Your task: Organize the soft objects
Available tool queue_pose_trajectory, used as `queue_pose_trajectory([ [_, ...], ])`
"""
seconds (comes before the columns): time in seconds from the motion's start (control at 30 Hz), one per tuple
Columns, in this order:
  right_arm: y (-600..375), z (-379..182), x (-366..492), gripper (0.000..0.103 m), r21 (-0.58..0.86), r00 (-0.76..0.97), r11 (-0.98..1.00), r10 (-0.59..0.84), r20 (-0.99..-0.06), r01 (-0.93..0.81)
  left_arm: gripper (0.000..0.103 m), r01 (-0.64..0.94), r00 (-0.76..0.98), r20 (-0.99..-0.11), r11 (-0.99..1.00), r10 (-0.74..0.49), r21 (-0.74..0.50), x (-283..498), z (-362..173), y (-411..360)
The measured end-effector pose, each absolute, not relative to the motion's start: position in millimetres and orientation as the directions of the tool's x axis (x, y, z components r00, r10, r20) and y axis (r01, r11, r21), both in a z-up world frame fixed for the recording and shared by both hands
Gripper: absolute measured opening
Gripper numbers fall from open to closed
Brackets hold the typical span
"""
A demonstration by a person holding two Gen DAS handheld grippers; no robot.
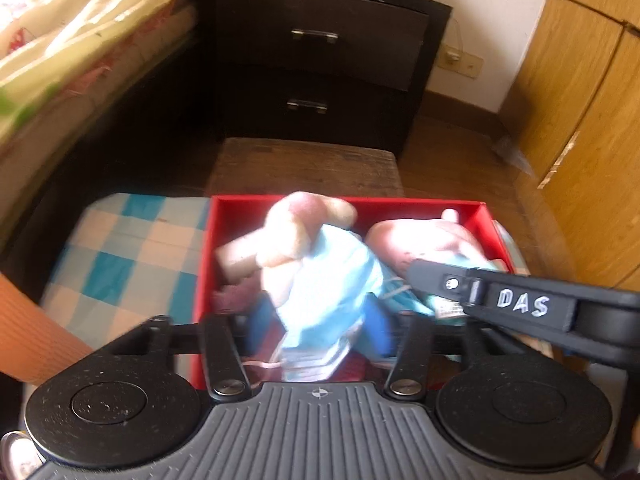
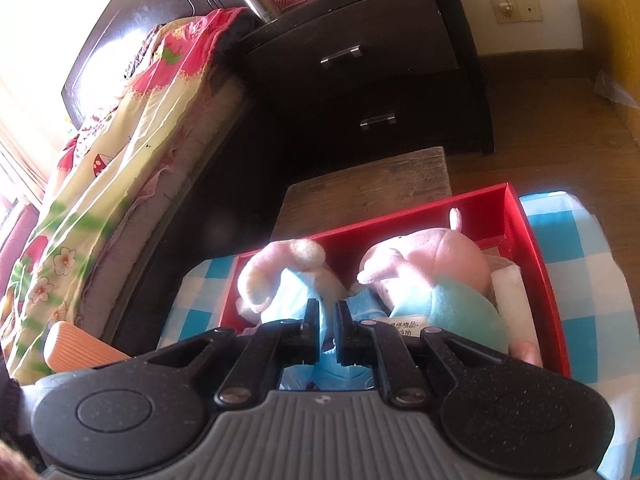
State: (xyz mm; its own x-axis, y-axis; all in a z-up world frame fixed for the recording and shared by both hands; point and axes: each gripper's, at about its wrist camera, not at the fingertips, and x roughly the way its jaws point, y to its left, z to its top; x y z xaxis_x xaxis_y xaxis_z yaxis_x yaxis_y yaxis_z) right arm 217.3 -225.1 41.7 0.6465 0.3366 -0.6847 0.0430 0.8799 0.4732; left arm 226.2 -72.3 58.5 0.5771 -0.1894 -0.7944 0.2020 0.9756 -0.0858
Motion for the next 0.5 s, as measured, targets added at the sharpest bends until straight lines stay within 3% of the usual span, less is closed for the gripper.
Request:
queue_pose_trajectory([
  [0.13,-228,47,214,0.003,0.469,0.65,0.882,0.329,-0.685,0.049,0.073,0.199,0.593,-0.784,0.977,-0.183,-0.078,218,65,-69],
  [0.23,-231,56,205,0.011,0.459,0.665,0.887,0.309,-0.68,0.057,0.075,0.191,0.605,-0.777,0.979,-0.174,-0.071,209,70,-64],
  [0.5,-232,80,175,0.014,0.401,0.69,0.914,0.253,-0.678,0.058,0.076,0.185,0.618,-0.769,0.981,-0.167,-0.065,183,77,-53],
])
